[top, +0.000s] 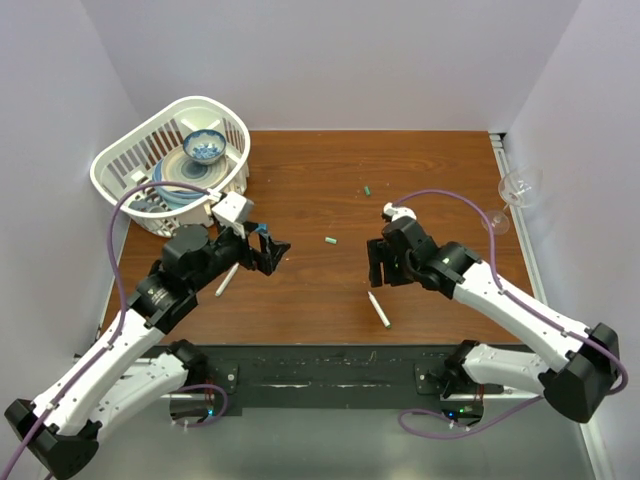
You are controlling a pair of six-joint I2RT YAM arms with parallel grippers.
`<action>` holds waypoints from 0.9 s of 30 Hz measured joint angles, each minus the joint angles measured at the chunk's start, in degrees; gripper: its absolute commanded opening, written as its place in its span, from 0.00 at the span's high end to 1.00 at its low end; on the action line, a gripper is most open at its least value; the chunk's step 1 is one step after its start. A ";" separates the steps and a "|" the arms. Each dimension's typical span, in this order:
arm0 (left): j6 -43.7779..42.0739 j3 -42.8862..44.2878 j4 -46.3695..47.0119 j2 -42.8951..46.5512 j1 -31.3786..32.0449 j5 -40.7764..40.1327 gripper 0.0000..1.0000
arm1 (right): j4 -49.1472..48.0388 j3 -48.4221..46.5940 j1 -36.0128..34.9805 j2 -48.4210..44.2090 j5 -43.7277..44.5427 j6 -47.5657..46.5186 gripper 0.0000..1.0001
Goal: Insert the pens into the pen caps
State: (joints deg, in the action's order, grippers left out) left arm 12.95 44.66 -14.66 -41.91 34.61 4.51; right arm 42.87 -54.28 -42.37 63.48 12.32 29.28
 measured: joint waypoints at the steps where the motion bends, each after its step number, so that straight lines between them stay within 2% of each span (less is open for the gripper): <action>1: 0.00 0.00 -0.02 0.28 0.00 -0.76 0.00 | -0.02 1.53 0.00 0.55 -0.33 0.35 0.41; 8: 0.02 -0.17 0.17 2.78 0.00 -4.35 0.01 | -1.03 7.58 0.00 5.11 -3.06 1.66 0.53; 27: 0.20 -0.44 0.17 2.71 0.00 -5.03 0.02 | -10.23 18.84 -0.09 9.68 -7.89 4.28 0.69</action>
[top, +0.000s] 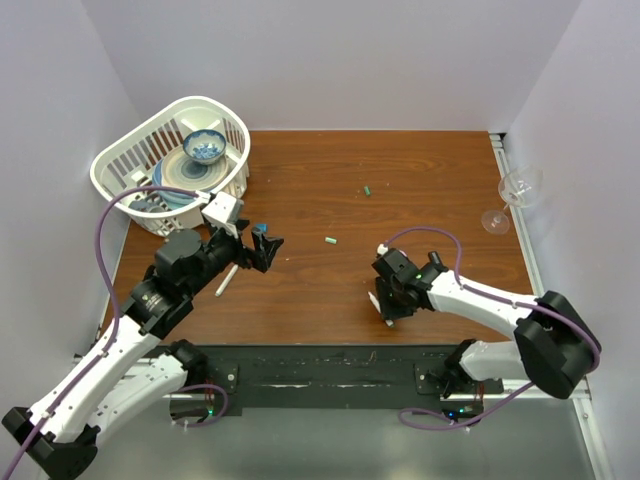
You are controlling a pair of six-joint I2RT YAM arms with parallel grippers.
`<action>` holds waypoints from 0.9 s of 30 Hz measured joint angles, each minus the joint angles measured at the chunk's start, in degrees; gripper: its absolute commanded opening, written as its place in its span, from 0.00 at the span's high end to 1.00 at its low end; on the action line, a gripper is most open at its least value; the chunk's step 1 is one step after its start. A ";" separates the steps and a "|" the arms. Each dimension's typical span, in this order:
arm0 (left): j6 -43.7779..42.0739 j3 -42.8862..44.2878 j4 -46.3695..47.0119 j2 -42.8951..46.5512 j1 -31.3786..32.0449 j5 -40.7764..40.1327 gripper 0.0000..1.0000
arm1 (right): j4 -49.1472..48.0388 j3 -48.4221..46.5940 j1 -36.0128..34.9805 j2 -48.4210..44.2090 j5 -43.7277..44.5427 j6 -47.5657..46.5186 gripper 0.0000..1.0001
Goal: Insert the pens into the pen caps
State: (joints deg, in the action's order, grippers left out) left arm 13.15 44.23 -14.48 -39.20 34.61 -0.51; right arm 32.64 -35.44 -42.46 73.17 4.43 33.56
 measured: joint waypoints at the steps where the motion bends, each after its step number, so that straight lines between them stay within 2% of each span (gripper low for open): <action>1: 0.22 0.00 0.02 -0.02 0.00 -0.02 0.03 | -0.13 0.13 -0.04 -0.09 -0.02 0.33 0.70; 8: 4.39 -0.09 0.02 -0.87 0.00 -0.13 0.06 | -1.18 0.42 -0.68 -0.17 0.33 1.95 0.87; 16: 16.76 -6.88 2.08 -1.22 0.00 2.49 0.13 | -4.87 3.28 -0.98 -4.13 -0.72 3.26 1.00; 27: 27.08 -12.81 13.40 -13.77 0.00 11.76 0.18 | -16.59 4.20 -1.29 -8.94 -5.90 5.66 1.00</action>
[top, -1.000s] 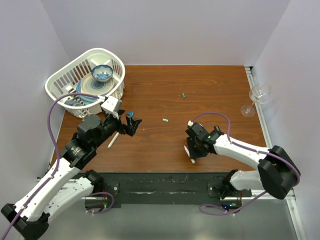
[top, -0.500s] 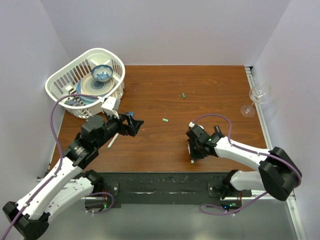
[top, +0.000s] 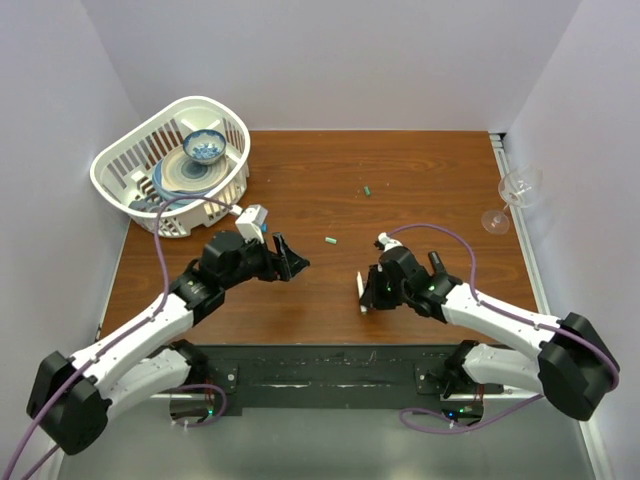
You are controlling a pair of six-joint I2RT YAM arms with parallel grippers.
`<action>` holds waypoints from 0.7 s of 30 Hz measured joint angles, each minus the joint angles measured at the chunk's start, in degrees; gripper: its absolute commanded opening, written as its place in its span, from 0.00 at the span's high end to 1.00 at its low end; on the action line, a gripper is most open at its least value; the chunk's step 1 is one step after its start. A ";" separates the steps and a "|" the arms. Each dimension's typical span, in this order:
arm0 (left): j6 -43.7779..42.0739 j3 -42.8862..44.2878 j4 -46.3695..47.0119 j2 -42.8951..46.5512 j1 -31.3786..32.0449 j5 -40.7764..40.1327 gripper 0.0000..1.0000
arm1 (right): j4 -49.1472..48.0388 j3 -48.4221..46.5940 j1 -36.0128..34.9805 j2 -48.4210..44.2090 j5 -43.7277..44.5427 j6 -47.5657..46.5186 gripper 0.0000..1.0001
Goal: Insert the pens into the pen caps
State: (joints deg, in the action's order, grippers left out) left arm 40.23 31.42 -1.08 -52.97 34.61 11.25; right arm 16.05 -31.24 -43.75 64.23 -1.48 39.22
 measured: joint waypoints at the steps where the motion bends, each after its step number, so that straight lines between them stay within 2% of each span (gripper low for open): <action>1: 0.66 -0.24 1.55 -1.22 0.00 0.85 0.19 | -1.03 0.00 -0.22 -0.02 -0.70 0.28 1.00; 12: 6.19 -1.38 17.92 -13.46 0.59 9.05 0.29 | -12.48 -0.02 -4.28 -0.11 -4.37 4.48 1.00; 21: 7.17 -1.36 22.64 -18.23 2.01 10.19 0.34 | -16.74 -1.53 -5.44 -0.13 -4.48 5.90 1.00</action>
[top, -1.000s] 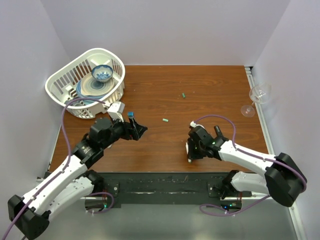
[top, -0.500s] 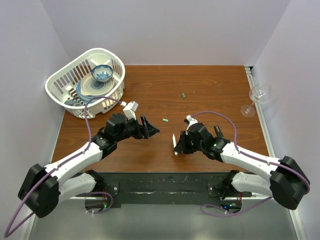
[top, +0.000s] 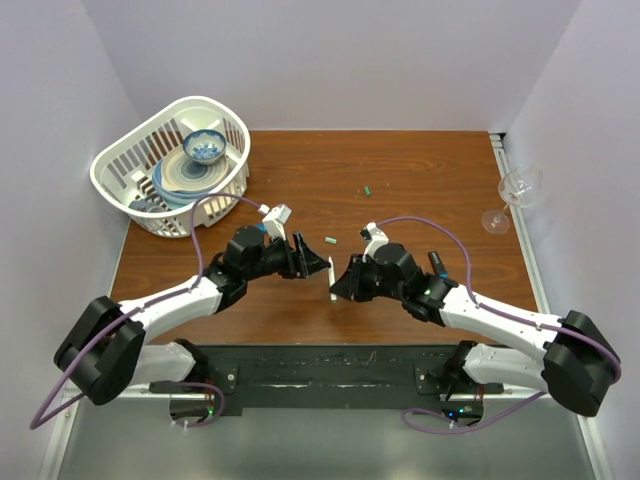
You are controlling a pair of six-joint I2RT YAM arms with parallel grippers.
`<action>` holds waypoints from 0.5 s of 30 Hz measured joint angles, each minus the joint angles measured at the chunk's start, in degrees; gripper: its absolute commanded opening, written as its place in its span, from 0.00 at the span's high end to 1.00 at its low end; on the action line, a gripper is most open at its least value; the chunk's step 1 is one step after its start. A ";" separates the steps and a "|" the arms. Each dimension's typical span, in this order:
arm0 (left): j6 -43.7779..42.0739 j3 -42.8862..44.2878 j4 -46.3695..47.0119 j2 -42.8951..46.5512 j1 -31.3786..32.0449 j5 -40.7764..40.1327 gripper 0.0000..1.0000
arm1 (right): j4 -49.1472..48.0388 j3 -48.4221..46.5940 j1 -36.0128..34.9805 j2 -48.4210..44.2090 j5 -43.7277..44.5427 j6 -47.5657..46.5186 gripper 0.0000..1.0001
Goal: Insert the pens into the pen caps
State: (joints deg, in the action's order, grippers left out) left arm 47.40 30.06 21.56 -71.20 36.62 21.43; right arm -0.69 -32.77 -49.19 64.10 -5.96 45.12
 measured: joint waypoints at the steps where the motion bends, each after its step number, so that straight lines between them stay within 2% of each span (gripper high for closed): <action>1: 0.00 -0.02 0.15 -0.44 0.28 -0.04 0.34 | -0.37 -0.07 -0.04 -0.02 0.04 0.11 1.00; 7: 0.20 0.00 2.91 -1.95 1.42 0.02 0.37 | -1.11 -0.11 -0.39 -0.61 0.31 0.48 1.00; 10: 0.72 0.00 4.63 -3.04 1.81 0.28 0.45 | -1.60 -0.11 -0.52 -0.63 0.37 0.74 1.00; 11: 1.11 -0.02 4.98 -3.34 2.08 0.31 0.54 | -1.73 -0.13 -0.57 -0.63 0.39 0.79 1.00; 13: 1.68 0.00 5.57 -3.82 2.47 0.44 0.66 | -1.99 -0.28 -0.63 -0.63 0.42 0.96 1.00; 14: 1.84 -0.02 6.10 -4.09 2.67 0.66 0.83 | -2.08 -0.44 -0.68 -0.66 0.44 1.01 1.00; 15: 2.08 -0.02 6.67 -4.28 2.86 0.87 0.90 | -2.25 -0.59 -0.68 -0.66 0.44 1.14 1.00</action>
State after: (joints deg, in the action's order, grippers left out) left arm 49.47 30.04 28.23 -75.48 39.48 22.31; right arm -2.94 -33.36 -49.87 63.44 -5.52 46.26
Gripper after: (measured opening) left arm 0.371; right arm 0.171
